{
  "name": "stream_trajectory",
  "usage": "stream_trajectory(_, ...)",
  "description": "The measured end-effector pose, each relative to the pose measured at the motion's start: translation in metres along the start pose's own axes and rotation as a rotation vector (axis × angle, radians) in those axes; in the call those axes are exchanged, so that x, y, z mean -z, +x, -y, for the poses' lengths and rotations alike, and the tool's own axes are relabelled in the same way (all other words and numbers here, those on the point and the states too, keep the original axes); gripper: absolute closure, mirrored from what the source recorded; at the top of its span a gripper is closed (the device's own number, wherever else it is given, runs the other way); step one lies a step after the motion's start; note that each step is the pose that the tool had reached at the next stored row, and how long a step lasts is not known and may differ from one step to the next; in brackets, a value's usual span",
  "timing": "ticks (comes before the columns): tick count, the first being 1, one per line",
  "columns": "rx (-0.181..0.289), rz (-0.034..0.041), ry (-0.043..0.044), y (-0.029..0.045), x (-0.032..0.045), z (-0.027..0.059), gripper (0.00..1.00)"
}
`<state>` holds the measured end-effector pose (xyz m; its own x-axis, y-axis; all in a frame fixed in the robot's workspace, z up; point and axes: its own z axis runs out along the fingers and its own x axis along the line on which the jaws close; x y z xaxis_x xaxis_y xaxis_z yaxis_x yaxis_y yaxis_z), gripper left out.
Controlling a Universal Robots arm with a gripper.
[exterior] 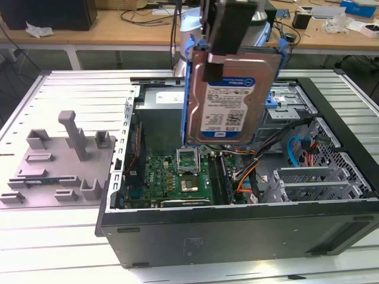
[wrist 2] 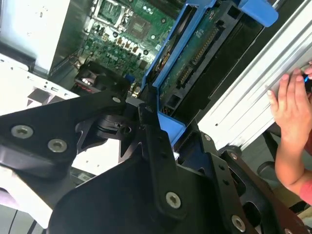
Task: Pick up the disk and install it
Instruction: 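Pick up the disk, then insert the disk into the insertion slot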
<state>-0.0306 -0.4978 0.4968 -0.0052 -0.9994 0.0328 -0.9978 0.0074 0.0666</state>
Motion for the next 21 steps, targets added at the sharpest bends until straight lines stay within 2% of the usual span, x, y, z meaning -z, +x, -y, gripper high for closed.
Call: stream_trajectory(21,0.000,-0.0001,-0.0001,0.0001,0.0001,0.0014,0.64)
